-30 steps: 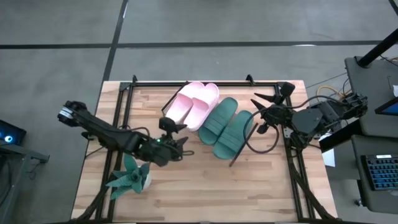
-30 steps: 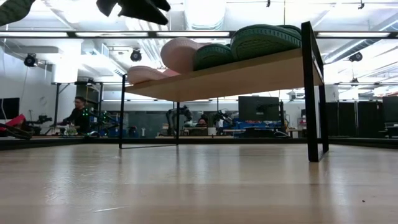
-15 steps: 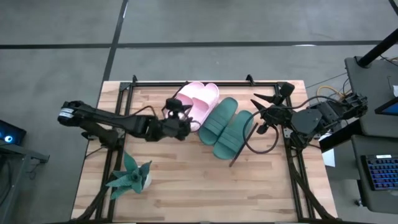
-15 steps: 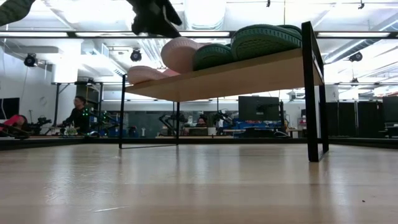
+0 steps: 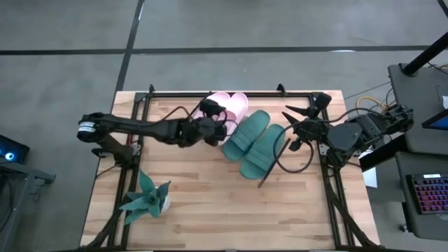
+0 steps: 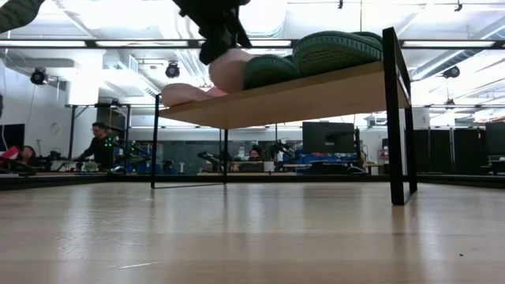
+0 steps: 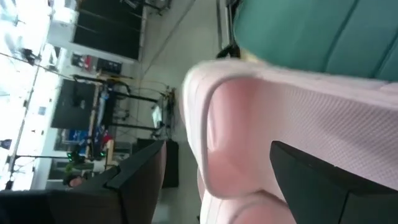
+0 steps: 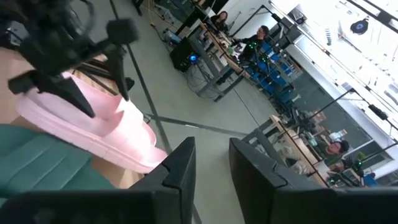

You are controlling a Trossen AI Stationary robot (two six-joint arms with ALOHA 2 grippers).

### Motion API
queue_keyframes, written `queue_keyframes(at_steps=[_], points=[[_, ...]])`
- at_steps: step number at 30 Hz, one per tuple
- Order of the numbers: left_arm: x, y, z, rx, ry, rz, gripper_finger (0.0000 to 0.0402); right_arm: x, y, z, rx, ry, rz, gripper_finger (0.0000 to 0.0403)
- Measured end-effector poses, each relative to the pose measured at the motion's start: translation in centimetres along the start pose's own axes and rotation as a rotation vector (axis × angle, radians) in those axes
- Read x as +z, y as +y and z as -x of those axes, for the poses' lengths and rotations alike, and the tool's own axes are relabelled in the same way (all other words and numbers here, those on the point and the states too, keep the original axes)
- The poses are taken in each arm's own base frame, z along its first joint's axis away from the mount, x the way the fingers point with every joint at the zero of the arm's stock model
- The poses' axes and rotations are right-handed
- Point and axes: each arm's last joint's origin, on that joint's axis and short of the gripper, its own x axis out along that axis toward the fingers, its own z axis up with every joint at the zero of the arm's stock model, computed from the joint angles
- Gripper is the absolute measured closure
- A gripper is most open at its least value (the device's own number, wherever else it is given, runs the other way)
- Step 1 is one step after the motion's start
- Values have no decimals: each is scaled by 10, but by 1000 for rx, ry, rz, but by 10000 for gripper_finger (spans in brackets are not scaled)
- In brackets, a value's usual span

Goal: Pick and place slides into the shelf
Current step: Put the pink slide on the shelf

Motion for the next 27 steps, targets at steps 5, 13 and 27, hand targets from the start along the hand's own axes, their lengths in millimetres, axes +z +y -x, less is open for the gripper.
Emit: queue_keyframes(at_steps=[5,13,27], points=[[-3,10,-12,-19,45,-11,130,-1,2,-1,2,4,10,323],[-5,6,-12,-49,69,-42,130,-3,5,-2,4,10,22,318],[-5,8,16,-77,74,-56,130,-3,5,-2,4,10,21,325]])
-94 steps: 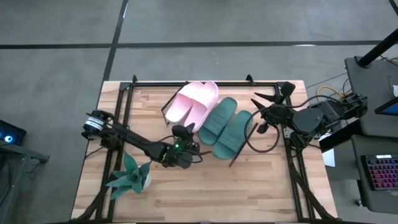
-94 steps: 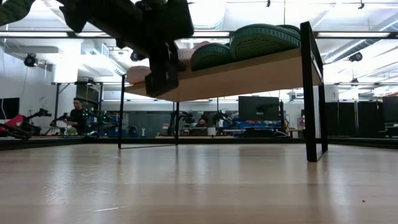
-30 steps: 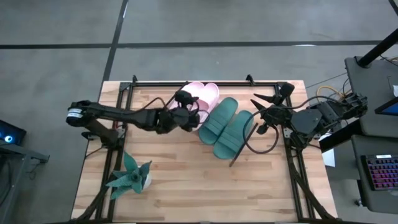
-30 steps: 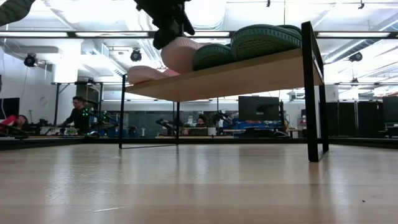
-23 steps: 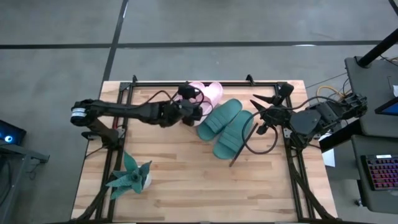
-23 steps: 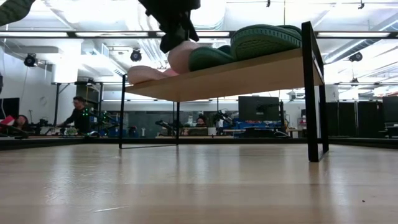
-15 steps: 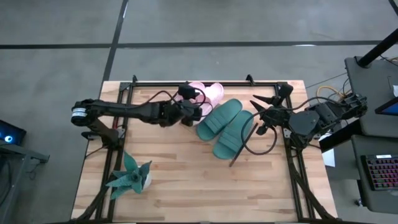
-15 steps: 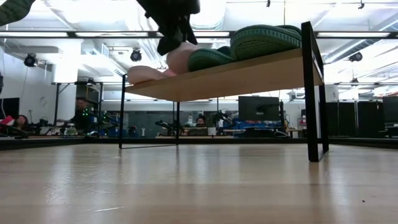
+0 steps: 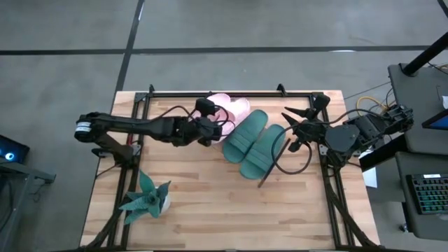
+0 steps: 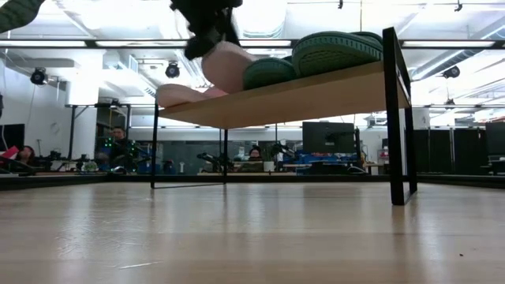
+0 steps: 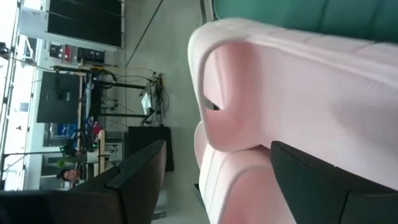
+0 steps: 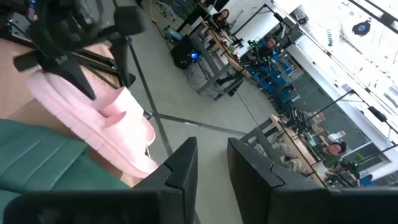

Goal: Pick and place slides into the shelf
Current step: Put the pink slide on the shelf

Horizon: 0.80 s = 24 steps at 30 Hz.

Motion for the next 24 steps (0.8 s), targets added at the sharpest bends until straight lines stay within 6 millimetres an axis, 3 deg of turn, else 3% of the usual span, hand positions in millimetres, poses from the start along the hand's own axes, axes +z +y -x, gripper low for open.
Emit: queue_keyframes(at_steps=[8,12,14,21,24], points=[[-2,9,21,0,-43,33,130,0,0,0,0,0,0,326],[1,26,29,-66,-154,72,130,0,0,0,0,0,1,323],[-1,41,28,-136,-227,101,133,0,0,0,0,0,0,324],[-14,86,18,-247,-232,170,173,0,0,0,0,0,0,330],[-18,86,7,-311,-220,192,190,0,0,0,0,0,0,328]])
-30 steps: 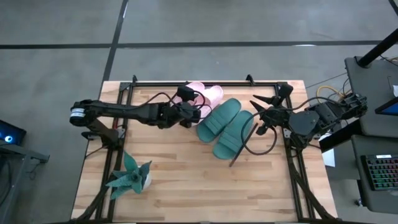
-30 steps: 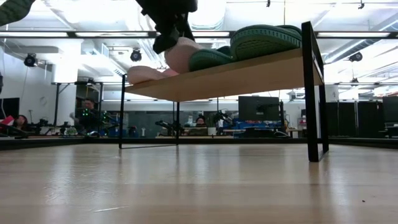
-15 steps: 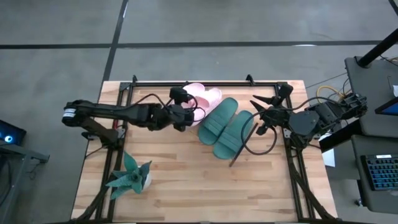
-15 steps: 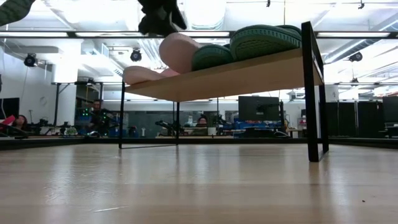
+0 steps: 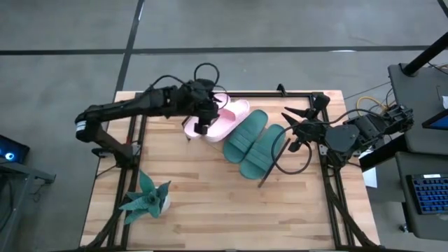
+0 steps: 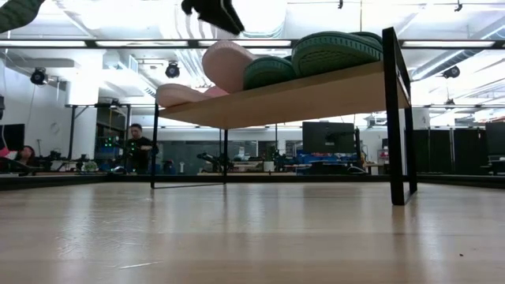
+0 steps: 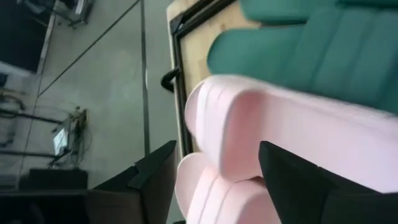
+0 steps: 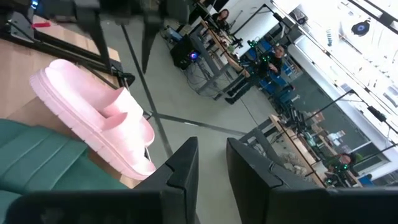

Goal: Pick and place slides into the shelf
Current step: Put the pink slide on the shelf

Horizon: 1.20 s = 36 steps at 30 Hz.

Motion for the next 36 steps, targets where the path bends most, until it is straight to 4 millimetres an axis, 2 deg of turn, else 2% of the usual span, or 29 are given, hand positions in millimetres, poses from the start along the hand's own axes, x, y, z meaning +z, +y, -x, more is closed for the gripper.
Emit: queue_keyframes(at_steps=[12,17,33,36], points=[[-2,-8,-42,-11,79,-54,199,0,1,0,1,2,-11,316],[-3,-11,-61,46,148,-99,199,-1,1,0,1,2,-12,320],[-4,-11,-85,81,166,-146,200,-1,2,-1,2,3,-12,319],[-5,-10,-85,104,187,-148,214,-1,2,-1,2,4,-11,323]])
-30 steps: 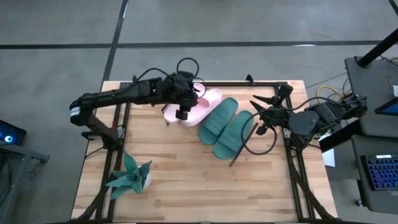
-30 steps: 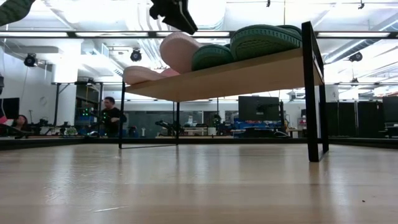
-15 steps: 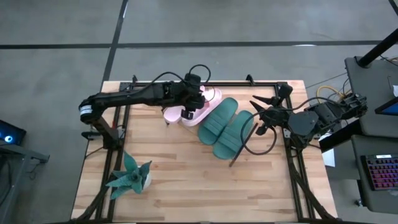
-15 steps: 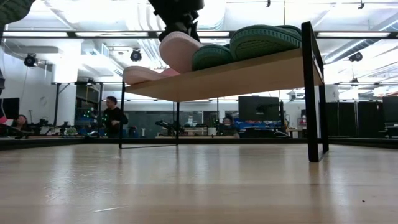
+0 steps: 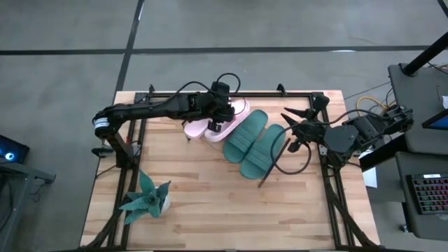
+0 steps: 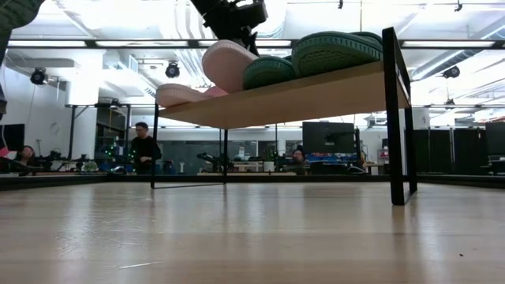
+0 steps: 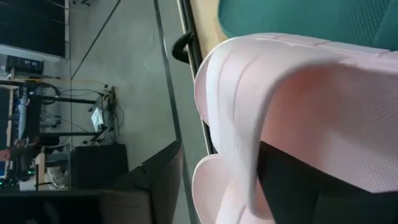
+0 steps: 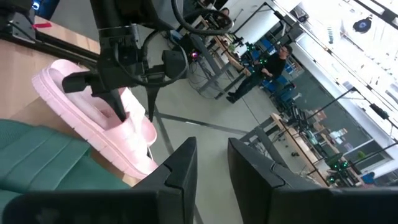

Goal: Pick and place slides into the shelf
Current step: Put the pink slide on the shelf

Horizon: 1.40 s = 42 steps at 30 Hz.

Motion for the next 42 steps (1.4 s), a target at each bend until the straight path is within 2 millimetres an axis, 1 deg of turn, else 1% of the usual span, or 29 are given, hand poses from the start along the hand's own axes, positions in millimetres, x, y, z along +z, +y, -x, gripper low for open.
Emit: queue_keyframes(at_steps=[3,9,10,17,21,26,30,36,42], points=[[0,0,0,-1,1,0,253,0,1,0,0,1,2,328],[0,-1,0,-3,6,-1,379,-2,3,-1,2,5,11,333],[1,-2,1,6,13,0,390,-2,3,-1,2,5,12,332],[12,-12,12,149,142,-39,399,-2,3,-1,2,5,15,328],[16,-22,17,144,157,-70,399,-2,3,-1,2,5,14,333],[18,-38,18,204,233,-110,400,-2,3,-1,2,5,15,333],[18,-49,17,200,240,-117,400,-2,3,-1,2,5,14,329],[14,-59,11,192,257,-135,400,-2,3,-1,2,5,12,326],[18,-73,-10,186,310,-201,400,-2,3,-1,2,5,12,334]])
